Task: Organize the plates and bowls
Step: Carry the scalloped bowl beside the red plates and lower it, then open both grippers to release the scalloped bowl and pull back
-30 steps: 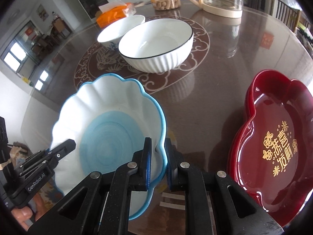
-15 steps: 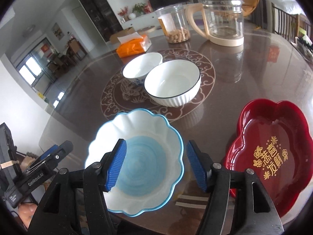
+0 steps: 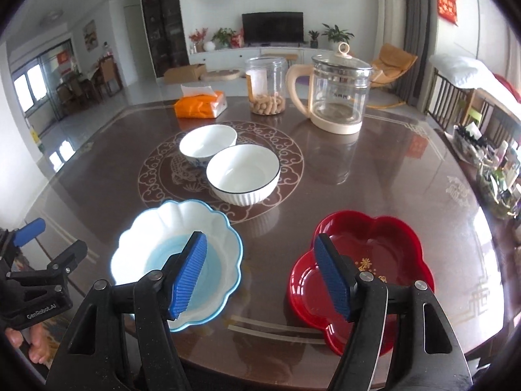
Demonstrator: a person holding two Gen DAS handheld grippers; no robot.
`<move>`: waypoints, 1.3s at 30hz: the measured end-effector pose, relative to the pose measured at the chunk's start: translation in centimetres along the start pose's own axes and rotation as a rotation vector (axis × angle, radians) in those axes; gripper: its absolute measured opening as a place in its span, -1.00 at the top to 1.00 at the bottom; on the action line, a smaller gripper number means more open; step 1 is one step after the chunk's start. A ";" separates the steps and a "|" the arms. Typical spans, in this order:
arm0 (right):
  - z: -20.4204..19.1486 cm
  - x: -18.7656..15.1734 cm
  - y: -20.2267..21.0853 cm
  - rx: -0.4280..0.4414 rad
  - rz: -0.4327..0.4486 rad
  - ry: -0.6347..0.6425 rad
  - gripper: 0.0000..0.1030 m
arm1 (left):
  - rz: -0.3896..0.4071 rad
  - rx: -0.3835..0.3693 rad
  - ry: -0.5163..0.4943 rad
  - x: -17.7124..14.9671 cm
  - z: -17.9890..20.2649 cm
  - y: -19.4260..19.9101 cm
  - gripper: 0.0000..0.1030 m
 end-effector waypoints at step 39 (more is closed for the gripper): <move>1.8 2.4 1.8 0.069 0.106 -0.103 -0.53 | 0.047 0.199 0.025 2.6 -3.1 1.9 -0.99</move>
Point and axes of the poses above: each gripper's, at about its wrist camera, not at the fingertips, and y roughly against the way its jaws point, z to its right, x to its top, the point moved 8 cm from there along -y, roughly the way its jaws point, and after that the axes turned 14 degrees about z, right-handed, at the moved point
